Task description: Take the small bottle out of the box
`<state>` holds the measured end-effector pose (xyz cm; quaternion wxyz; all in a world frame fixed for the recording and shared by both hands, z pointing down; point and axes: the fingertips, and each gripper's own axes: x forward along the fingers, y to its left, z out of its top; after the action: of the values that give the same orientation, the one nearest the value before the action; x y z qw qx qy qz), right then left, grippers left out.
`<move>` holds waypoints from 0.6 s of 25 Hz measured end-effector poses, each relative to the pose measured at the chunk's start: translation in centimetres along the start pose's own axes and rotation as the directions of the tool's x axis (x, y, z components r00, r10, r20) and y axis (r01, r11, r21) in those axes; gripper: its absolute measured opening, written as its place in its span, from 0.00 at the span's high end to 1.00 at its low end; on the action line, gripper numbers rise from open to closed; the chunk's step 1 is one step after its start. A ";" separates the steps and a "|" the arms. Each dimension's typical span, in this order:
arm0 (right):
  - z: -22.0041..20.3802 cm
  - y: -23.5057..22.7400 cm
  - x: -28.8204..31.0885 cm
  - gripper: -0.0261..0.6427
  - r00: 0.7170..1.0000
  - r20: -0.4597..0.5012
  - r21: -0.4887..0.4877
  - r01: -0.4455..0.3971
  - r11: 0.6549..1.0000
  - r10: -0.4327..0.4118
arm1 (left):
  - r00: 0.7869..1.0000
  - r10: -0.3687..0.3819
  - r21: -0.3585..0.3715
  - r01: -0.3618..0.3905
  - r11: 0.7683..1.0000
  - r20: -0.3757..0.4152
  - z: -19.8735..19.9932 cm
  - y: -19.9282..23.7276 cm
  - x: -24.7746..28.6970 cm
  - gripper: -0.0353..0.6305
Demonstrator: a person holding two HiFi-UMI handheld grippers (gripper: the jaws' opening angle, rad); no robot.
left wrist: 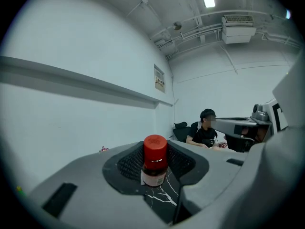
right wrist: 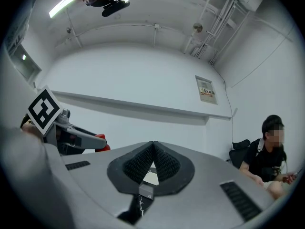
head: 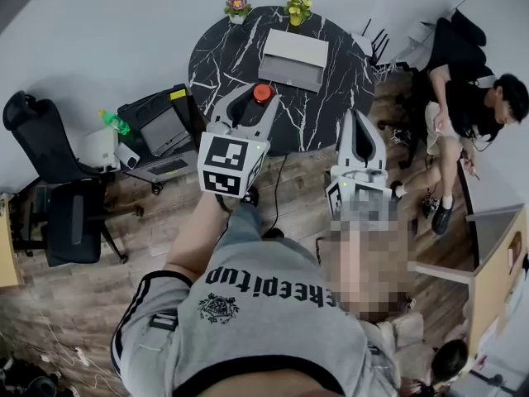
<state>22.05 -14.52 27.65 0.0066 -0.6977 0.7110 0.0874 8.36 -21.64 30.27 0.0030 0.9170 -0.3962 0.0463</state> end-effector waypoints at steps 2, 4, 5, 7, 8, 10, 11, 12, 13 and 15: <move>0.1 -0.1 -0.6 0.96 1.000 0.002 -0.005 0.005 1.000 -0.005 | 1.000 0.001 0.001 -0.001 1.000 0.004 0.1 -0.4 -0.5 0.73; 0.1 -0.3 -1.0 0.96 1.000 0.001 -0.009 0.011 1.000 -0.011 | 1.000 0.002 0.002 -0.002 1.000 0.010 0.2 -0.7 -0.8 0.73; 0.1 -0.4 -1.2 0.96 1.000 -0.001 -0.012 0.013 1.000 -0.013 | 1.000 0.002 0.001 -0.002 1.000 0.012 0.3 -0.9 -0.9 0.73; 0.0 -0.6 -1.7 0.96 1.000 -0.004 -0.016 0.015 1.000 -0.015 | 1.000 0.003 0.001 -0.003 1.000 0.016 0.3 -1.2 -1.2 0.73; 0.0 -0.7 -2.0 0.96 1.000 -0.005 -0.017 0.016 1.000 -0.017 | 1.000 0.003 0.001 -0.003 1.000 0.017 0.3 -1.5 -1.4 0.73; 0.0 -0.8 -2.4 0.96 1.000 -0.005 -0.018 0.020 1.000 -0.020 | 1.000 0.004 0.000 -0.004 1.000 0.019 0.3 -1.8 -1.7 0.73; 0.1 -0.9 -2.6 0.96 1.000 -0.004 -0.018 0.022 1.000 -0.022 | 1.000 0.004 0.000 -0.004 1.000 0.019 0.3 -1.9 -1.8 0.73; 0.1 -0.9 -2.7 0.96 1.000 -0.004 -0.018 0.024 1.000 -0.024 | 1.000 0.004 0.000 -0.004 1.000 0.020 0.4 -2.0 -1.9 0.73; 0.2 -0.9 -2.8 0.96 1.000 -0.003 -0.018 0.024 1.000 -0.024 | 1.000 0.005 -0.001 -0.005 1.000 0.021 0.4 -2.0 -2.0 0.73; 0.2 -0.8 -3.0 0.96 1.000 -0.001 -0.019 0.021 1.000 -0.021 | 1.000 0.006 -0.001 -0.006 1.000 0.022 0.4 -2.1 -2.1 0.73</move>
<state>22.91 -11.56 27.70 0.0006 -0.7052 0.7028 0.0935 8.45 -18.67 29.71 -0.0011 0.9163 -0.3990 0.0361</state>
